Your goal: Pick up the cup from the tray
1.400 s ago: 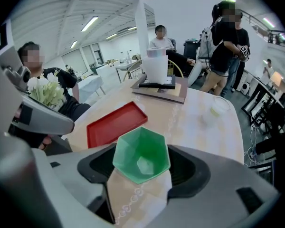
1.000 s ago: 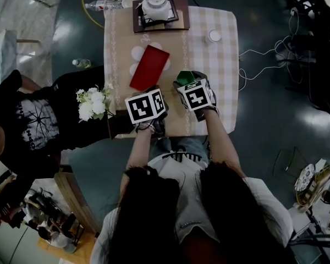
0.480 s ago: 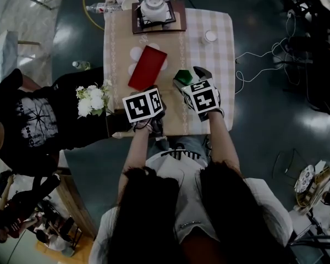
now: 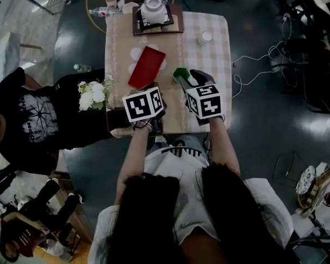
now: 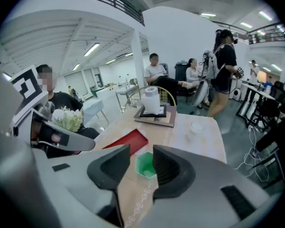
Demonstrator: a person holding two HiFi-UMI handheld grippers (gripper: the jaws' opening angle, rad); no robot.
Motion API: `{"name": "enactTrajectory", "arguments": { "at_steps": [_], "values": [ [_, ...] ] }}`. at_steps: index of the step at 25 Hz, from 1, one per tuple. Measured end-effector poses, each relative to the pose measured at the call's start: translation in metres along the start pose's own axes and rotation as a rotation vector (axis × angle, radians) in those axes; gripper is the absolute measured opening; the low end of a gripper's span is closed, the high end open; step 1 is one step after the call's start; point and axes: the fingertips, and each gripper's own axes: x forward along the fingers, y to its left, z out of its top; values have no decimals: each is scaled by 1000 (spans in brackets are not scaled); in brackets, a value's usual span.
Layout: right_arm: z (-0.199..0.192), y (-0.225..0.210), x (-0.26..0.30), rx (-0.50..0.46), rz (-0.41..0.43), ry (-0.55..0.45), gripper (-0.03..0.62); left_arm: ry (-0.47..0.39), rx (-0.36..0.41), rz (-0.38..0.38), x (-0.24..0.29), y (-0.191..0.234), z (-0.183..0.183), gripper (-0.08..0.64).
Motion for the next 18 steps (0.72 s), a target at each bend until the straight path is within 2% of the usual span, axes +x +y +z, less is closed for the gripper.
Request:
{"name": "enactTrajectory", "arguments": {
  "at_steps": [3, 5, 18],
  "values": [
    [-6, 0, -8, 72, -22, -20, 65, -13, 8, -4, -6, -2, -7, 8],
    [-8, 3, -12, 80, -21, -25, 27, -13, 8, -7, -9, -3, -13, 8],
    [-21, 17, -27, 21, -79, -12, 9, -48, 60, -38, -24, -23, -19, 8]
  ]
}}
